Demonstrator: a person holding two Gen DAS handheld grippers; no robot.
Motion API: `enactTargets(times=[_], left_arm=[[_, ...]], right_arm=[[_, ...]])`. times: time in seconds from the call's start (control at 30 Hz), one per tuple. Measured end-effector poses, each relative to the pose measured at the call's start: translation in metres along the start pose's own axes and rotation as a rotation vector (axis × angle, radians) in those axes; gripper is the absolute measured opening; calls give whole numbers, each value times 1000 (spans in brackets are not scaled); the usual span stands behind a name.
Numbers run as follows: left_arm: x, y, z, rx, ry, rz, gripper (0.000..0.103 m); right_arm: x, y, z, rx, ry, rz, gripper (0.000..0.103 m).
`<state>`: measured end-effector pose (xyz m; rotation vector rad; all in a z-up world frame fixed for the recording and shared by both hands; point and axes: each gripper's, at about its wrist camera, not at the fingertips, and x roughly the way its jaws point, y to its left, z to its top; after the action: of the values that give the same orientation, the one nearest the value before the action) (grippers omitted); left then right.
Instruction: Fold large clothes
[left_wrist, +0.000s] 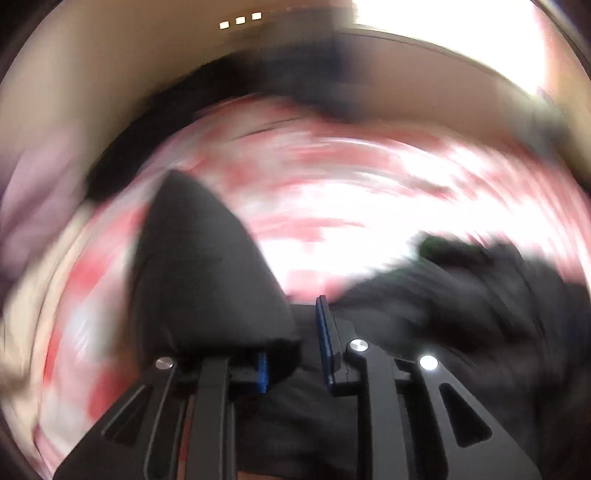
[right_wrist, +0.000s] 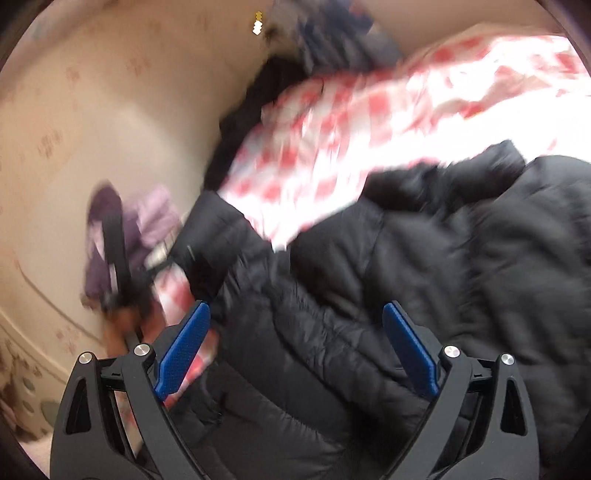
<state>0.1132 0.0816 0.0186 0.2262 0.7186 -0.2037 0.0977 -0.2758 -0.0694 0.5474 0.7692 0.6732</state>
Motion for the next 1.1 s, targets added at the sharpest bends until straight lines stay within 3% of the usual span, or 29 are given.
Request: enactTargets(times=[0.07,0.1,0.13,0.17,0.23,0.27,0.3,0.33,0.43,0.53,0.6,0.63,0.73,0.8,0.87,0.9,0.93,0.97,1.0,1.1], left_arm=[[-11,-72,-17,223,7,-136,22],[-21,-106,-32,316,3,-162,23],[-32,-120,-43,330,-12,-178,23],[-41,-121,-49,298,-22,-210,23],[-59,-96,-59,111,-22,-296,36],[-65,-75,-63,8,-27,-308,58],[-68,-45,-66,-118,-38,-298,69],[-65,-15,-66,-242,-31,-282,71],[-47,36,-53,-447,40,-348,73],[-37,16,-30,-419,82,-422,80],[-27,-19,-23,-381,150,-536,81],[-21,-34,-24,-413,178,-612,81],[-2,-55,-19,-506,193,-681,81],[18,-63,-17,-623,220,-720,81],[44,-65,-17,-804,271,-790,81],[51,-66,-21,-877,282,-808,79],[57,-65,-23,-941,283,-812,71],[64,-61,-24,-1000,273,-802,31],[68,-57,-21,-1009,265,-784,17],[37,-24,6,-933,109,-583,9]], right_arm=[[-21,-10,7,28,-50,-24,91],[-28,-18,11,52,-55,-29,91],[-33,-25,14,77,-55,-35,91],[-39,-33,14,103,-56,-42,91],[-46,-41,12,114,-52,-50,92],[-50,-45,11,106,-51,-59,92],[-51,-48,10,102,-49,-64,91],[-51,-52,9,107,-46,-66,91],[-47,-68,4,156,-50,-58,92],[-44,-81,-10,195,-68,-36,92],[-41,-88,-19,211,-59,-31,92],[-42,-91,-22,220,-55,-26,92],[-51,-92,-27,232,-56,-4,92],[-62,-90,-30,241,-64,16,92],[-75,-86,-35,242,-85,33,92],[-83,-84,-39,241,-98,40,92],[-90,-82,-42,238,-108,43,92],[-96,-82,-45,238,-120,41,92],[-103,-81,-49,243,-133,40,92],[-119,-83,-52,266,-155,53,92]])
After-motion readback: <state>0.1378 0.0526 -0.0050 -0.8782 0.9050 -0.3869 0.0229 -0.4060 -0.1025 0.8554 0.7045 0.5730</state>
